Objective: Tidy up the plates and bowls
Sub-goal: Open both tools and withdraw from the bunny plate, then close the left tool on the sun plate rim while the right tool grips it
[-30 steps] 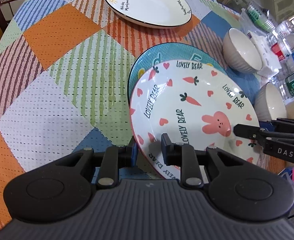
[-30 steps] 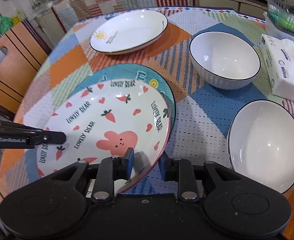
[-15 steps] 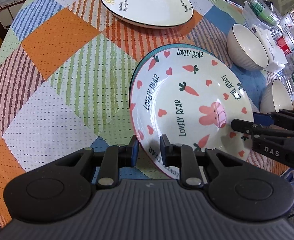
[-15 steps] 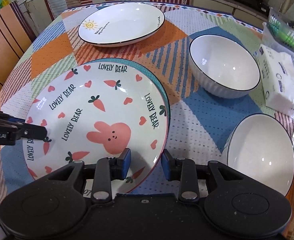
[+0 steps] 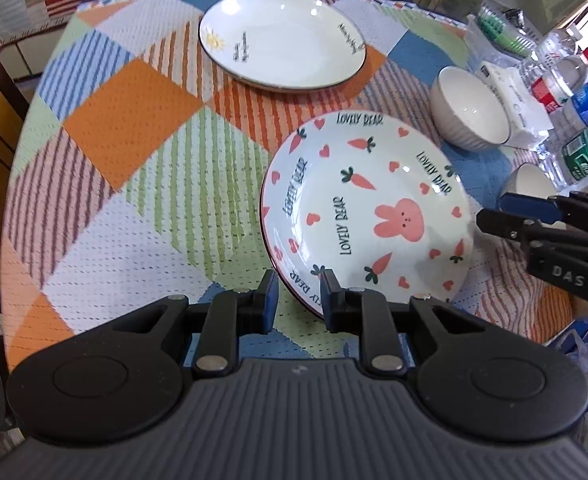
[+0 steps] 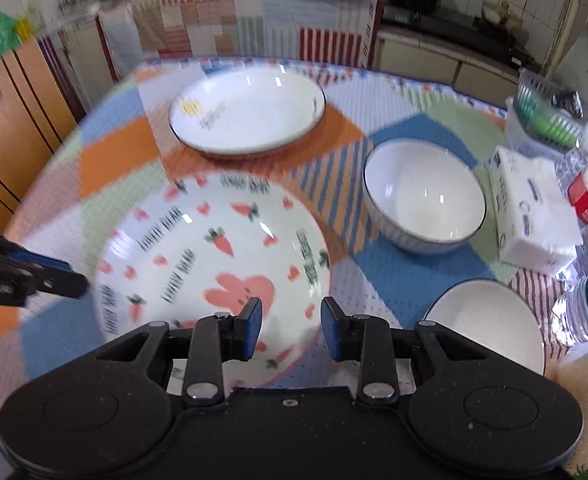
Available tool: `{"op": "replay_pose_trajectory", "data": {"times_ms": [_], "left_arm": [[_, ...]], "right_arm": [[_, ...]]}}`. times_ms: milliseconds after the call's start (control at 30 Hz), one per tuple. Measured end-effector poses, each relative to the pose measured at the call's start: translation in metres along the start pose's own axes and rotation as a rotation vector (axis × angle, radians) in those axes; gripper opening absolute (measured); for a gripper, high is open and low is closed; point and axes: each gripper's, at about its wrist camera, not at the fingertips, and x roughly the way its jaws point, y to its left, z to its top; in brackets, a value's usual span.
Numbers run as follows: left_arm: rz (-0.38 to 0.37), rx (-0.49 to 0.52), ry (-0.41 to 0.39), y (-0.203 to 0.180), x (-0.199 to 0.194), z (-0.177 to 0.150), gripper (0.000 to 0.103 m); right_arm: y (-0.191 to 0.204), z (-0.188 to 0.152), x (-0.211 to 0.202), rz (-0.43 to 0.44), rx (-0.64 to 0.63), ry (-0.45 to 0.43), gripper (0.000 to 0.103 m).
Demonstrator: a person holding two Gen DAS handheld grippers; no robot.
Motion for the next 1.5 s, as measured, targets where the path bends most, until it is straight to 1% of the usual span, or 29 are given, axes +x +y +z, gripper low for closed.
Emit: {"op": "replay_pose_trajectory", "data": {"times_ms": [33,133,200,333,433,500,567,633,667,700,733,800,867,933,967,1033,1067,1133,1200,1300,1333,1400,1433,1467,1500], "left_arm": [[0.001,0.01,-0.008,-0.001,-0.006,0.001,0.021],[-0.011,0.027,-0.031,-0.001,-0.023,0.003,0.022],[-0.006,0.035,-0.048,-0.001,-0.033,0.005,0.022],[0.05,0.102,-0.129,-0.006,-0.06,0.007,0.022],[0.048,0.142,-0.172,-0.009,-0.079,0.011,0.023],[0.055,0.167,-0.195,-0.011,-0.09,0.014,0.023],[0.063,0.182,-0.21,-0.012,-0.098,0.018,0.027],[0.073,0.187,-0.221,-0.01,-0.102,0.023,0.039],[0.077,0.193,-0.235,-0.008,-0.105,0.025,0.042],[0.083,0.202,-0.258,-0.006,-0.108,0.025,0.049],[0.089,0.208,-0.281,-0.004,-0.11,0.026,0.059],[0.092,0.2,-0.306,0.004,-0.111,0.029,0.068],[0.094,0.171,-0.318,0.015,-0.108,0.037,0.073],[0.107,0.146,-0.332,0.025,-0.102,0.046,0.082],[0.117,0.134,-0.344,0.029,-0.098,0.051,0.085],[0.122,0.094,-0.368,0.04,-0.09,0.062,0.099],[0.119,0.066,-0.371,0.046,-0.085,0.068,0.1],[0.133,0.019,-0.354,0.056,-0.072,0.08,0.101],[0.152,0.0,-0.332,0.065,-0.058,0.092,0.101],[0.163,-0.025,-0.322,0.079,-0.034,0.107,0.101],[0.158,-0.017,-0.31,0.082,-0.026,0.111,0.101],[0.126,0.052,-0.268,0.085,-0.005,0.122,0.101],[0.123,0.054,-0.261,0.086,0.007,0.128,0.101],[0.127,0.019,-0.266,0.089,0.016,0.134,0.101],[0.113,-0.008,-0.271,0.092,0.025,0.139,0.101]], "right_arm": [[0.0,0.001,-0.005,0.014,-0.004,-0.019,0.037],[0.004,0.001,-0.011,0.008,-0.023,-0.052,0.037],[0.007,0.001,-0.015,0.036,-0.016,-0.067,0.037],[0.019,0.003,-0.026,0.067,-0.048,-0.094,0.038],[0.028,0.005,-0.036,0.076,-0.109,-0.127,0.038],[0.032,0.009,-0.043,0.086,-0.138,-0.151,0.04],[0.035,0.014,-0.048,0.095,-0.153,-0.172,0.048],[0.035,0.02,-0.054,0.105,-0.165,-0.193,0.052],[0.035,0.024,-0.055,0.113,-0.178,-0.196,0.052],[0.035,0.028,-0.055,0.118,-0.2,-0.196,0.053],[0.035,0.032,-0.053,0.115,-0.224,-0.204,0.054],[0.032,0.041,-0.047,0.11,-0.243,-0.23,0.06],[0.025,0.054,-0.036,0.128,-0.221,-0.236,0.063],[0.017,0.068,-0.026,0.137,-0.183,-0.249,0.065],[0.014,0.075,-0.022,0.145,-0.169,-0.259,0.07],[0.006,0.09,-0.01,0.16,-0.135,-0.285,0.073],[0.004,0.096,-0.005,0.166,-0.119,-0.294,0.073],[-0.001,0.111,0.007,0.224,-0.107,-0.287,0.073],[-0.003,0.13,0.018,0.258,-0.088,-0.248,0.073],[-0.009,0.157,0.037,0.251,-0.063,-0.208,0.073],[-0.011,0.163,0.045,0.235,-0.047,-0.195,0.073],[-0.021,0.171,0.065,0.206,0.021,-0.159,0.073],[-0.027,0.173,0.077,0.203,0.065,-0.138,0.073],[-0.033,0.174,0.088,0.207,0.104,-0.115,0.073],[-0.039,0.173,0.099,0.213,0.139,-0.093,0.073]]}}
